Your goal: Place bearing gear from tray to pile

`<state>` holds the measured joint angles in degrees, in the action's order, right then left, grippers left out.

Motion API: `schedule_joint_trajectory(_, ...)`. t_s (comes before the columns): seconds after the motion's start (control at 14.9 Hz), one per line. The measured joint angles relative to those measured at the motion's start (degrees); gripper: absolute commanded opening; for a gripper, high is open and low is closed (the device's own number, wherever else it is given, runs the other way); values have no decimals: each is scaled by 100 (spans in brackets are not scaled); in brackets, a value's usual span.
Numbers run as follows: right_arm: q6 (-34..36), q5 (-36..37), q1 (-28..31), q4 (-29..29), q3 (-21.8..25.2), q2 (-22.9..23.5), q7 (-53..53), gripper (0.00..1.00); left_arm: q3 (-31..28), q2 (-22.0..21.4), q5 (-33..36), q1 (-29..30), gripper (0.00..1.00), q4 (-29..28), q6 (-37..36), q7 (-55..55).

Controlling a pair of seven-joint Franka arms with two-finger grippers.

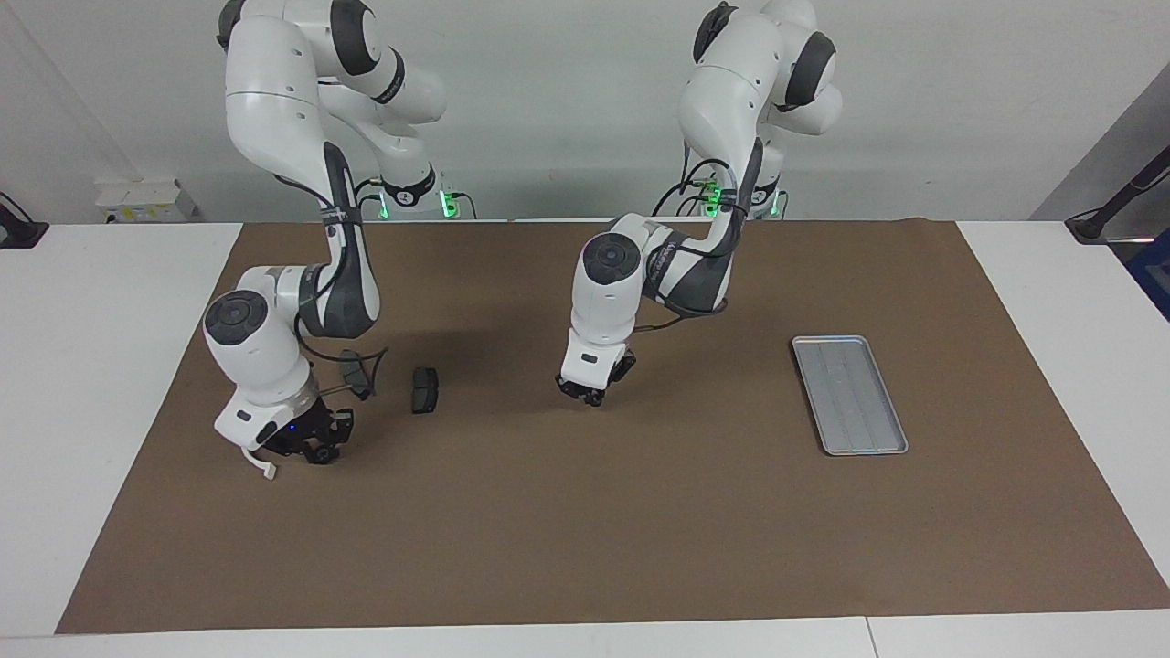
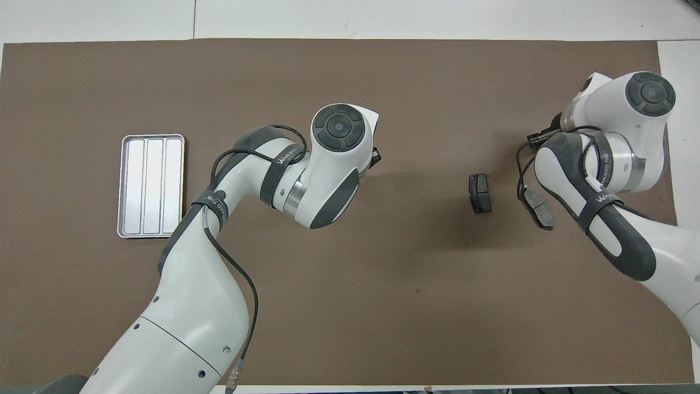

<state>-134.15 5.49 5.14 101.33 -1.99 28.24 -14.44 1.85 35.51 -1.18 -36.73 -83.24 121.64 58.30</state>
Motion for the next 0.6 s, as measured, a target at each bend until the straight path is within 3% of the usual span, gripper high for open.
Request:
schedule_joint_trajectory(0.47,0,0,0,0,0,0,0,0,-2,-20,3,0,10,-484,575,0)
schedule_joint_trajectory(0.54,0,0,0,0,0,0,0,0,-2,-21,4,0,16,-487,579,0)
schedule_joint_trajectory(0.6,0,0,0,0,0,0,0,0,-2,-22,5,0,41,-488,580,0)
